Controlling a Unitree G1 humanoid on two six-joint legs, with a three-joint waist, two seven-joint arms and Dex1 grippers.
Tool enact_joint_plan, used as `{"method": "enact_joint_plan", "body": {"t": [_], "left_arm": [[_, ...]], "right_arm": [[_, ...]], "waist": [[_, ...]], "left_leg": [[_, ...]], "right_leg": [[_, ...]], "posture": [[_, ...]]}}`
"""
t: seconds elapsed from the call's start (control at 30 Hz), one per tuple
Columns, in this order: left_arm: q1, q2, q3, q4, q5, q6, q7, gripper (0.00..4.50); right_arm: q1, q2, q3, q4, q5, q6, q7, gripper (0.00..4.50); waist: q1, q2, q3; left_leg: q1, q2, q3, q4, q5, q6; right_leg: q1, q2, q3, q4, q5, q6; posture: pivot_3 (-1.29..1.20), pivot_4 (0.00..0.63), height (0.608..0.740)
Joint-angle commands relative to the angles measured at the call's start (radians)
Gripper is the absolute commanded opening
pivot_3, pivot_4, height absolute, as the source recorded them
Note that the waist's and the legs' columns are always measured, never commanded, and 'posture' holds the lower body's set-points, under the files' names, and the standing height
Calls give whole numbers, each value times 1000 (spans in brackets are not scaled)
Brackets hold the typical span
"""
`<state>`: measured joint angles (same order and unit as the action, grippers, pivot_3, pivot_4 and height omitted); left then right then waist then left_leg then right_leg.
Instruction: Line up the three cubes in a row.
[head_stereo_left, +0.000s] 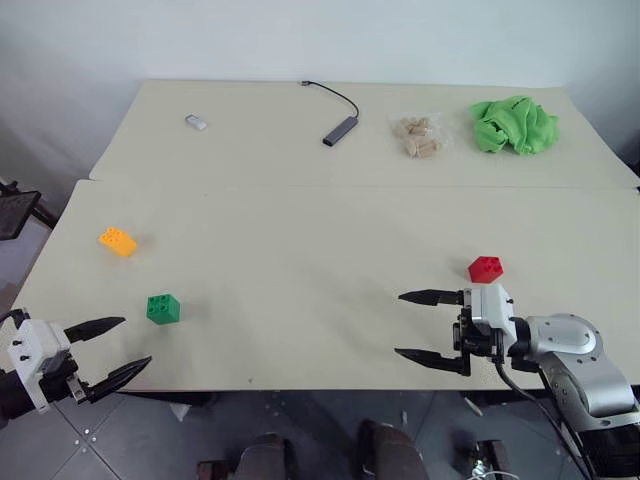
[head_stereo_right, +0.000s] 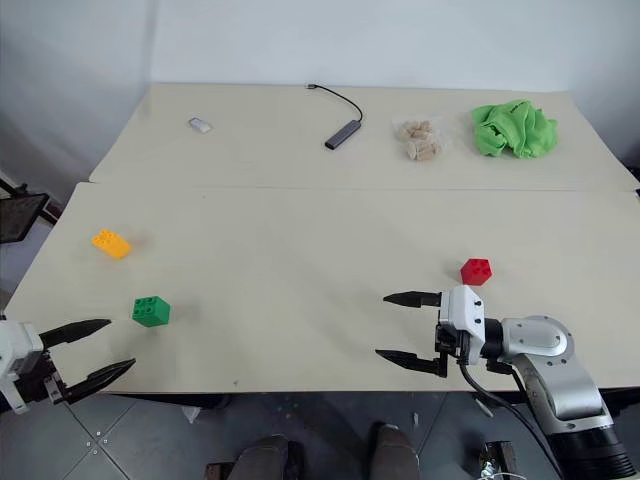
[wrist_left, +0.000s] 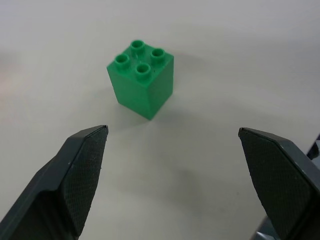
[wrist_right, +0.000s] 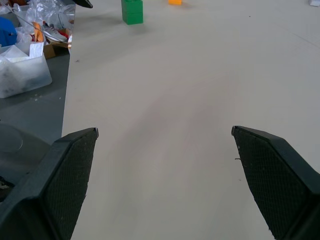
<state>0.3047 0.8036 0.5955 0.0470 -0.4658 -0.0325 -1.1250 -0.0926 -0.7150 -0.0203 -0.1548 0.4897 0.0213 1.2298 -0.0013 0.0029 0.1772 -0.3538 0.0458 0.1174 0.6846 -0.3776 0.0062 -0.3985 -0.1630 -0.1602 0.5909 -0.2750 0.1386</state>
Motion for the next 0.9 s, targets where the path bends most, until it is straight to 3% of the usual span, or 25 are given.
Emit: {"method": "enact_joint_plan", "body": {"t": [0.03,0.13,0.2,0.3,0.43,0.53,0.63,0.8,0.9], "left_arm": [[16,48,-6,-56,1,104,23,4454],[27,84,-15,-187,-91,314,56,4454],[-5,59,-14,-249,-128,331,84,4454],[-98,18,-59,-375,-181,383,163,4454],[-230,-37,-159,-439,-168,370,217,4454],[-295,-46,-250,-401,-102,308,178,4454],[-361,-62,-346,-337,-47,245,135,4454],[-418,-61,-421,-296,-32,259,106,4454],[-429,-66,-430,-282,-29,258,108,4454]], "right_arm": [[21,11,-33,-22,10,-11,-19,4500],[58,22,-102,-71,58,30,-89,4500],[91,19,-150,-101,84,57,-125,4500],[203,12,-324,-124,111,73,-201,4500],[327,36,-567,-48,109,35,-287,4500],[380,57,-675,70,67,-43,-322,4500],[426,57,-710,162,11,-75,-354,4500],[378,92,-662,71,31,-33,-429,4500],[332,18,-569,-19,-17,190,-524,4500]], "waist": [[-1,0,0],[-1,-2,0],[5,-1,1],[16,-2,0],[30,-1,0],[25,-2,0],[20,-1,-1],[-10,0,-1],[-25,1,-2]], "left_leg": [[0,0,0,0,0,0],[1,1,0,0,0,-1],[1,1,0,0,0,0],[0,1,-1,1,0,0],[1,0,0,2,0,0],[1,0,1,2,0,0],[2,0,3,2,0,-1],[3,1,4,2,0,-1],[4,1,4,2,1,-1]], "right_leg": [[0,0,0,0,0,0],[0,1,0,1,0,0],[0,0,1,1,0,0],[0,0,1,1,0,0],[1,0,1,1,0,0],[2,1,2,1,0,0],[2,2,3,0,0,-1],[2,2,5,1,0,-1],[2,2,6,3,0,-1]], "posture": [[0,150,740],[0,150,740],[0,150,740],[0,150,740],[0,150,740],[0,150,740],[0,150,740],[0,150,740],[0,150,740]]}}
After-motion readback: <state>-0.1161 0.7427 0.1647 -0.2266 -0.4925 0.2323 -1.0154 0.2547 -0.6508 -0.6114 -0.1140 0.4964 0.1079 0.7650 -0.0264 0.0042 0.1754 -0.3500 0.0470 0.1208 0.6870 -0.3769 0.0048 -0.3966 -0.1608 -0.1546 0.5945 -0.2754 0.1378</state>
